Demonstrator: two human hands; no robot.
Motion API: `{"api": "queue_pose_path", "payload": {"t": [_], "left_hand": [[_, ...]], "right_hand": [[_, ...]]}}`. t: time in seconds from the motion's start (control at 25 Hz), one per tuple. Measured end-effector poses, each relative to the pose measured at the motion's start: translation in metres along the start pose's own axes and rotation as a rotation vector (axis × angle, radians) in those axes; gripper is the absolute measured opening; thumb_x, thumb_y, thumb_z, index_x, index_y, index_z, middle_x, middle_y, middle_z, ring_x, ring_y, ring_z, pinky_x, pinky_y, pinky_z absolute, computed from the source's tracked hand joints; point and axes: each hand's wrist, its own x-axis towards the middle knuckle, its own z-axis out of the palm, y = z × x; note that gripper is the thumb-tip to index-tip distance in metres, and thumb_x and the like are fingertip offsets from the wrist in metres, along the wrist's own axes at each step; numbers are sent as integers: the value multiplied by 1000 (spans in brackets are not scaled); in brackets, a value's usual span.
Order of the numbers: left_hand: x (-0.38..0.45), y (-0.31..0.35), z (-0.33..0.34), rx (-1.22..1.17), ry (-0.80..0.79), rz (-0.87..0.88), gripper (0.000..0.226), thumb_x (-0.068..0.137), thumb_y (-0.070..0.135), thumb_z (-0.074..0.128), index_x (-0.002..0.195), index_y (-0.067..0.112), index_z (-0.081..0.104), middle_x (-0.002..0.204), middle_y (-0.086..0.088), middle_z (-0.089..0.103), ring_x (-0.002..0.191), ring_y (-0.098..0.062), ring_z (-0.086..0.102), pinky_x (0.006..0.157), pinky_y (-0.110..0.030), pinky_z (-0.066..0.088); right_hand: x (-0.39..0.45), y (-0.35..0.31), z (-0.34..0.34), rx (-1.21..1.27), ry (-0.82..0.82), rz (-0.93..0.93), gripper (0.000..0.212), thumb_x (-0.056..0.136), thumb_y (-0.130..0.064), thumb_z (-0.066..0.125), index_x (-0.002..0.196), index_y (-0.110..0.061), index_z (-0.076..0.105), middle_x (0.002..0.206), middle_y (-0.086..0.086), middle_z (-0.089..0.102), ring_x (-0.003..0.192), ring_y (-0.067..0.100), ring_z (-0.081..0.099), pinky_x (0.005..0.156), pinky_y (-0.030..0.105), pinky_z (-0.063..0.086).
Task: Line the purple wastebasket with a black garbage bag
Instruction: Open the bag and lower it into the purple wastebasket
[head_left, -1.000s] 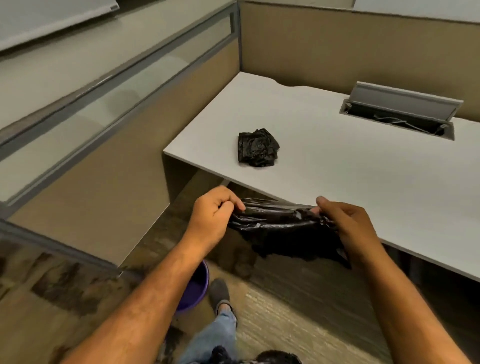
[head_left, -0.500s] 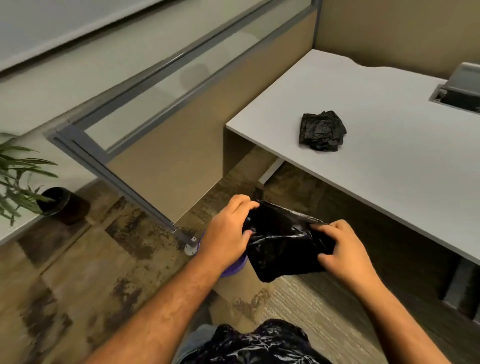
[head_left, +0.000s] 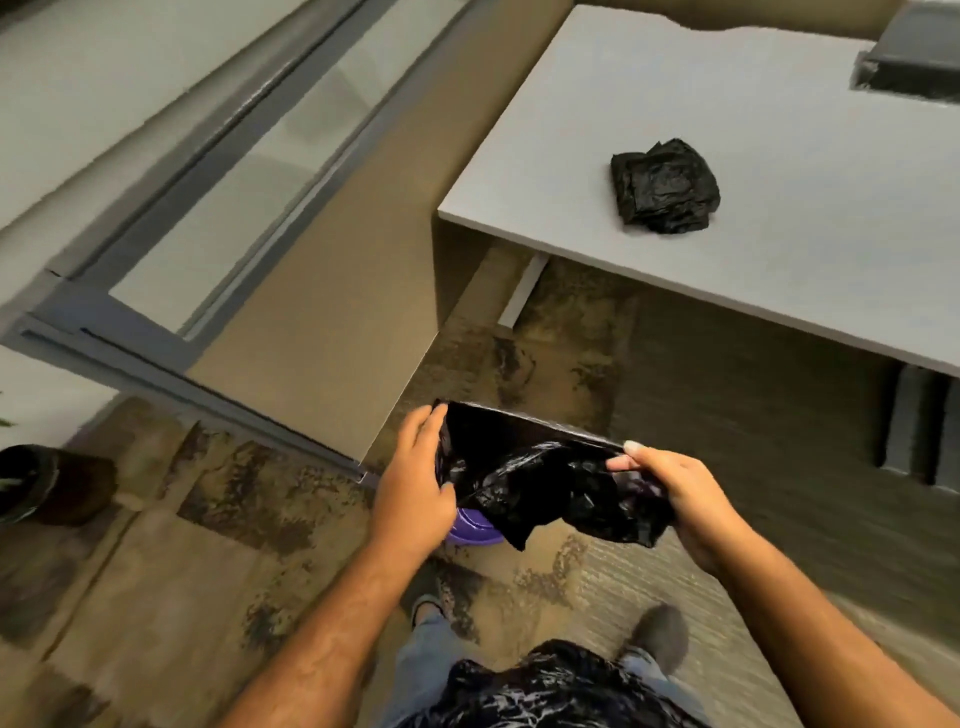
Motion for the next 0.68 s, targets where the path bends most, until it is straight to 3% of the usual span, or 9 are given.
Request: {"api": "queue_pose_path", "payload": {"t": [0.08, 0.16, 0.24, 0.36, 0.44, 0.52, 0.56, 0.64, 0.68], "left_hand": [[5, -34, -2, -421, 8, -175, 60, 87, 3, 77, 142, 22, 61, 134, 7, 63, 112, 8, 61, 99, -14, 49], [12, -56, -3, -906, -37, -564, 28, 93, 10, 74, 120, 19, 75, 114, -4, 78, 103, -8, 74, 80, -26, 59], [27, -70, -4, -1142, -88, -802, 16, 97, 6, 67, 109, 11, 76, 109, -12, 79, 100, -22, 75, 76, -33, 58], [59, -80, -6, -1312, -181, -940, 24, 101, -5, 50, 113, 3, 69, 109, -18, 73, 97, -28, 70, 79, -39, 56], [82, -95, 4, -1286, -243, -980, 29, 101, -4, 44, 109, 4, 71, 116, -23, 72, 105, -37, 68, 89, -49, 57], [98, -110, 17, -1087, -253, -912, 25, 95, 2, 53, 98, 7, 78, 112, -21, 77, 107, -41, 70, 94, -54, 58], [105, -118, 24, -891, -233, -786, 19, 93, 8, 62, 93, 10, 81, 104, -15, 80, 104, -39, 73, 93, -52, 60], [115, -137, 37, -437, -218, -394, 10, 84, 24, 82, 92, 19, 84, 91, 2, 78, 91, -19, 75, 88, -39, 61], [117, -149, 44, -241, -241, -194, 24, 77, 30, 89, 99, 22, 83, 91, 11, 71, 87, -10, 71, 84, -29, 58]], "right_hand": [[1, 18, 45, 43, 272, 42, 21, 94, -21, 79, 77, -9, 84, 72, 4, 76, 73, 21, 65, 68, 30, 49], [1, 32, 88, 7, 409, 45, 18, 87, 0, 80, 75, -12, 81, 76, 8, 76, 70, 16, 68, 61, 20, 51], [6, 43, 120, -117, 481, 46, 34, 77, 20, 73, 91, -11, 81, 93, 13, 79, 87, 19, 77, 72, 17, 57], [12, 48, 149, -309, 546, 41, 59, 71, 22, 59, 119, -5, 80, 115, 15, 78, 113, 32, 72, 99, 35, 56], [22, 45, 161, -387, 511, 25, 66, 72, 20, 58, 132, -2, 72, 123, 18, 70, 118, 34, 67, 99, 31, 49], [40, 50, 170, -389, 457, 57, 71, 76, 18, 61, 144, -2, 63, 134, 17, 60, 125, 33, 61, 104, 29, 46], [52, 58, 173, -356, 423, 102, 77, 77, 17, 65, 150, -6, 56, 139, 13, 55, 129, 29, 59, 109, 29, 46], [84, 89, 177, -258, 326, 166, 90, 72, 4, 81, 151, -28, 54, 140, -2, 56, 127, 20, 62, 110, 39, 55], [100, 111, 179, -207, 297, 175, 90, 66, -7, 85, 144, -38, 55, 137, -5, 62, 125, 18, 67, 104, 44, 60]]}}
